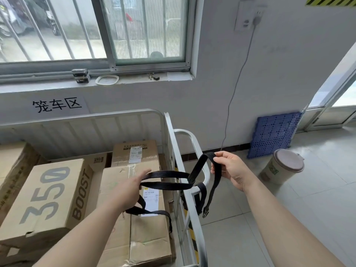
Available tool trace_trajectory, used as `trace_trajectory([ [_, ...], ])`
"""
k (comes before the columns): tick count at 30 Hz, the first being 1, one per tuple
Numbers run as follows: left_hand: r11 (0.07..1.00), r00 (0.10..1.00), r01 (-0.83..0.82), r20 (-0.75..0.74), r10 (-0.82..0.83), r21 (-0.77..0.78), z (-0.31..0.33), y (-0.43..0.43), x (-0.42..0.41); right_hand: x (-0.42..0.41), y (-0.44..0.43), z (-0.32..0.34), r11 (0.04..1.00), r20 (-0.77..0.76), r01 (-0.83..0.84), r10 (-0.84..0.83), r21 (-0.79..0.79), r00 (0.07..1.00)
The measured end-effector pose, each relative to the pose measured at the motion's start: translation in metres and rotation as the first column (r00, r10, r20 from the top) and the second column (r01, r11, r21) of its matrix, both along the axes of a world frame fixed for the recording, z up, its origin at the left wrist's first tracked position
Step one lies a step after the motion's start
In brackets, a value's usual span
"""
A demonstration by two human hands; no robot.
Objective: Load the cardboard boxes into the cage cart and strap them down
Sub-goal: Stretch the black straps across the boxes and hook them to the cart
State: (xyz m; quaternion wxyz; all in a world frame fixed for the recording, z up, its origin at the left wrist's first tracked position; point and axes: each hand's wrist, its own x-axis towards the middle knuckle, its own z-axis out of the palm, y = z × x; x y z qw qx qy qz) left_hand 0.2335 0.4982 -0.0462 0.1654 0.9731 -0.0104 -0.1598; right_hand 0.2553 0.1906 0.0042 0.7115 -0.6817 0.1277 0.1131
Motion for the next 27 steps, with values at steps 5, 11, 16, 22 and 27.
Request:
trace_trajectory([
  [5, 0.998, 0.999, 0.041, 0.027, -0.04, -0.041, 0.004, 0.002, 0.005, -0.002, 0.004, 0.001, 1.0, -0.002, 0.023, -0.023, -0.004, 1.0],
  [11, 0.986, 0.956, 0.078, 0.268, -0.116, 0.146, 0.021, -0.001, 0.016, -0.003, 0.008, 0.006, 0.999, 0.004, 0.046, -0.046, 0.025, 0.999],
  [16, 0.999, 0.901, -0.029, 0.433, 0.034, -0.018, 0.034, 0.001, 0.033, 0.001, 0.01, 0.01, 0.999, 0.013, 0.032, -0.032, 0.043, 0.999],
  [22, 0.732, 0.913, -0.095, 0.235, 0.334, -0.674, 0.074, -0.007, 0.042, 0.004, 0.011, 0.01, 1.0, 0.021, -0.001, 0.001, -0.023, 1.0],
  [27, 0.674, 0.962, -0.044, 0.152, 0.229, -0.738, 0.11, -0.02, 0.038, 0.003, 0.018, 0.006, 0.998, 0.019, -0.004, 0.006, -0.066, 1.0],
])
